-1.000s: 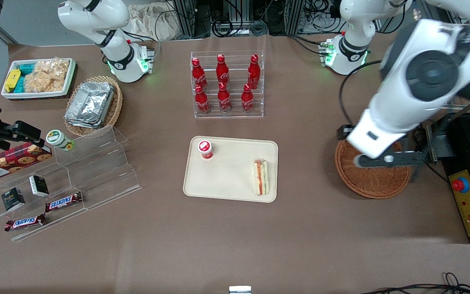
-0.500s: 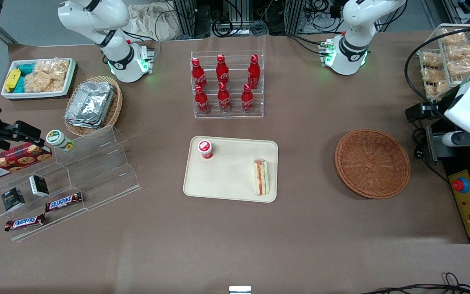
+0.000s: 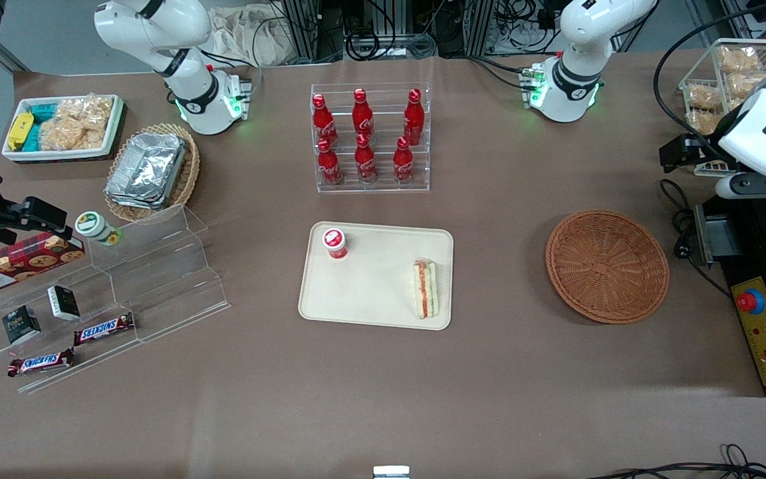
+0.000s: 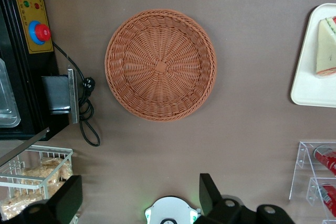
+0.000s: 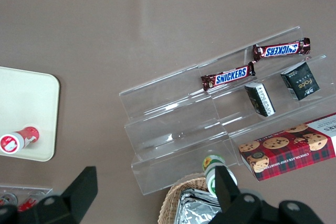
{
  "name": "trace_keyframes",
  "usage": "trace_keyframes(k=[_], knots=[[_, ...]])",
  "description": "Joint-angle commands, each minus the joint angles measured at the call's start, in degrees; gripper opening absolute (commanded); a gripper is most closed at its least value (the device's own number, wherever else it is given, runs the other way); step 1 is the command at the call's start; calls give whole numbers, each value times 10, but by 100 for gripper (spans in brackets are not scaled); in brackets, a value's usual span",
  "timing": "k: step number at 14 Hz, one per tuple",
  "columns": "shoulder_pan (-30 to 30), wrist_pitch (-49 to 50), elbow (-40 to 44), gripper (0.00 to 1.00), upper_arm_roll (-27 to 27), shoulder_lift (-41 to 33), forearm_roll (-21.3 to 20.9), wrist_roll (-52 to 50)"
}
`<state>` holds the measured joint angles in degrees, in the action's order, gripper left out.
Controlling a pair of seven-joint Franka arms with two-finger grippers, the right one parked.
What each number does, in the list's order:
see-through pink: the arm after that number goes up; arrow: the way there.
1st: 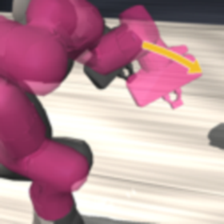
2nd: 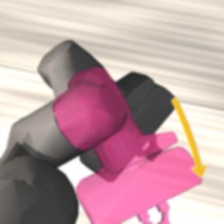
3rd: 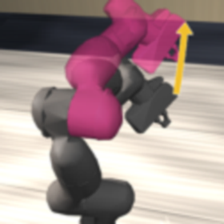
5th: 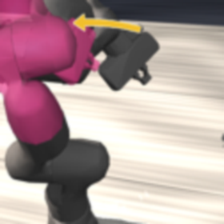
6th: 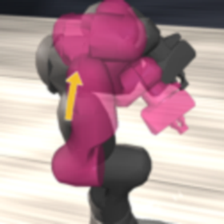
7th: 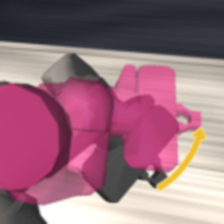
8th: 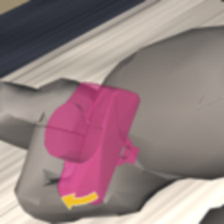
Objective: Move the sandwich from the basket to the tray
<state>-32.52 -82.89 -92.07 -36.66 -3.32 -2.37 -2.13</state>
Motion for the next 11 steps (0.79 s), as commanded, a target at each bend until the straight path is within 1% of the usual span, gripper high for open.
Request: trace_keyframes(k=[1, 3, 6, 7, 8, 9, 10, 11], knots=[[-11, -17, -22, 100, 5, -20, 14, 28], [20, -30, -14, 100, 27, -4, 13, 43], [32, -28, 5, 100, 36, 18, 12, 35], [60, -27, 8, 100, 72, 21, 11, 21], [131, -26, 9, 100, 139, 23, 11, 16], [208, -27, 10, 100, 229, 25, 10, 17], [263, -27, 10, 100, 283, 25, 7, 20], [279, -27, 11, 100, 305, 25, 6, 20]])
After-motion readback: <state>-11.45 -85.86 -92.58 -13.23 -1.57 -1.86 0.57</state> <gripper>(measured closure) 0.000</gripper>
